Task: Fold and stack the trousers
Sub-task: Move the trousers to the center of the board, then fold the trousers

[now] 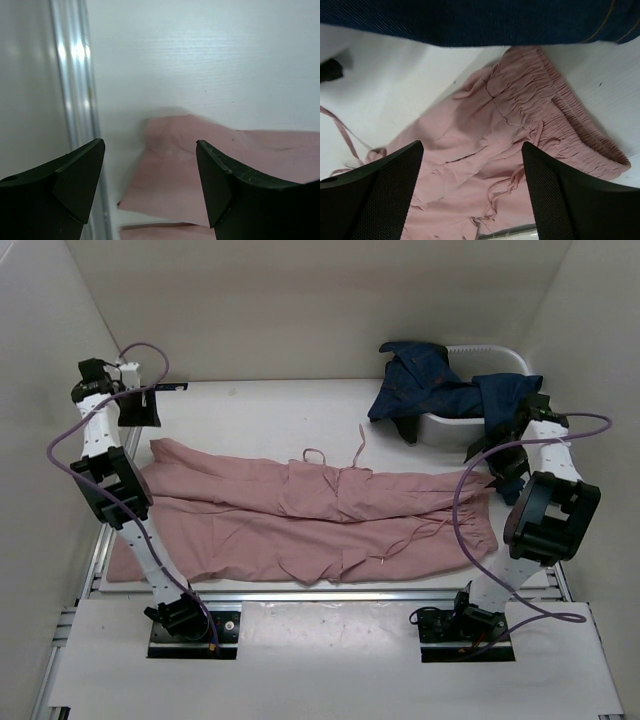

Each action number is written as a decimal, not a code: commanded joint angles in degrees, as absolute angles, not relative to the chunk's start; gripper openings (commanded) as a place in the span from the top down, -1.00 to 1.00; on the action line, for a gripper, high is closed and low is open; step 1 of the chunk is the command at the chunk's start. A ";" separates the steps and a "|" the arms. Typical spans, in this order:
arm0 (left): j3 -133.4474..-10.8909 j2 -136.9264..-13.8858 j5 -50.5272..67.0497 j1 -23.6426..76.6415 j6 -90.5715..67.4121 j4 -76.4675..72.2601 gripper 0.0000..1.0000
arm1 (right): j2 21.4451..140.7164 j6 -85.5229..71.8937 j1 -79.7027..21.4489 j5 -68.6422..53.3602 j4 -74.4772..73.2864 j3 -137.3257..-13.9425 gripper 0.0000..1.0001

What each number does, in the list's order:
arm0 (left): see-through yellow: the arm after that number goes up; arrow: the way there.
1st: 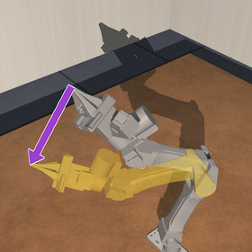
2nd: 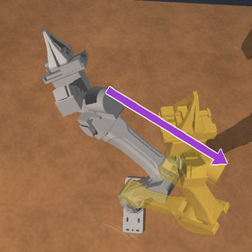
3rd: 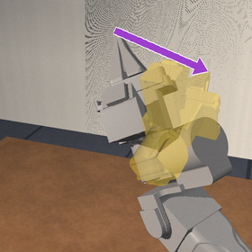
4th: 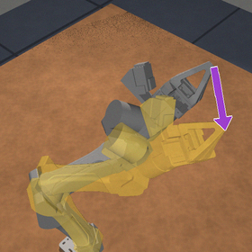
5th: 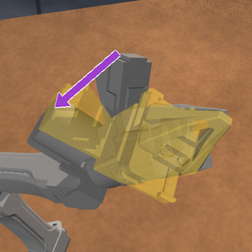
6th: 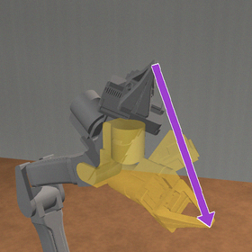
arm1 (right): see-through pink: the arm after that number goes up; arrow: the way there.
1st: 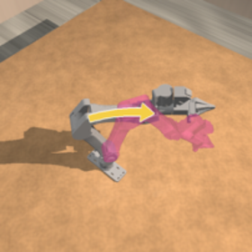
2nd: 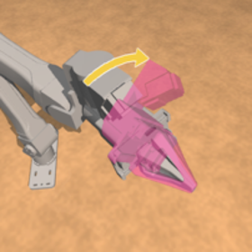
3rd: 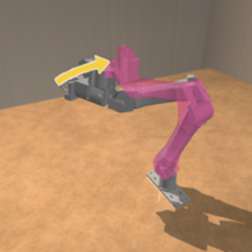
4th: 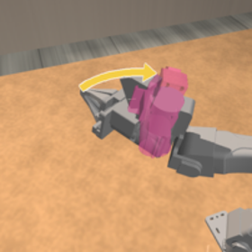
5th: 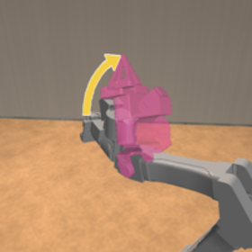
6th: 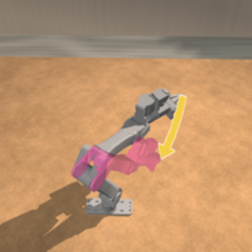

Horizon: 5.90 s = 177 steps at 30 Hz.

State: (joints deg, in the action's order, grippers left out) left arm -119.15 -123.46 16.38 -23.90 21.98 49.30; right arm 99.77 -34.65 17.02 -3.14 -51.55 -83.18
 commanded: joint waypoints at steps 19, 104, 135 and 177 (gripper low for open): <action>-114.96 -130.34 14.34 -20.65 20.29 53.79 0.72 | 106.69 -34.98 16.26 -0.18 -50.01 -79.89 -0.17; -95.80 -119.09 13.71 -22.68 23.12 54.83 0.67 | 70.93 -32.78 27.95 1.58 -47.55 -50.89 0.99; -62.01 -79.98 -6.23 -49.74 52.47 64.62 0.72 | 59.16 -35.68 27.95 7.56 -51.33 -43.87 0.99; -60.92 -95.45 4.05 -46.25 39.55 51.62 -0.17 | 73.04 -42.10 23.82 1.04 -19.08 -24.17 0.62</action>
State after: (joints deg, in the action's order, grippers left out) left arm -63.40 -95.18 1.80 -48.40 42.89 54.78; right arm 69.67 -42.81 24.23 -8.08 -25.06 -28.42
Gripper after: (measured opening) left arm 0.587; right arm 0.221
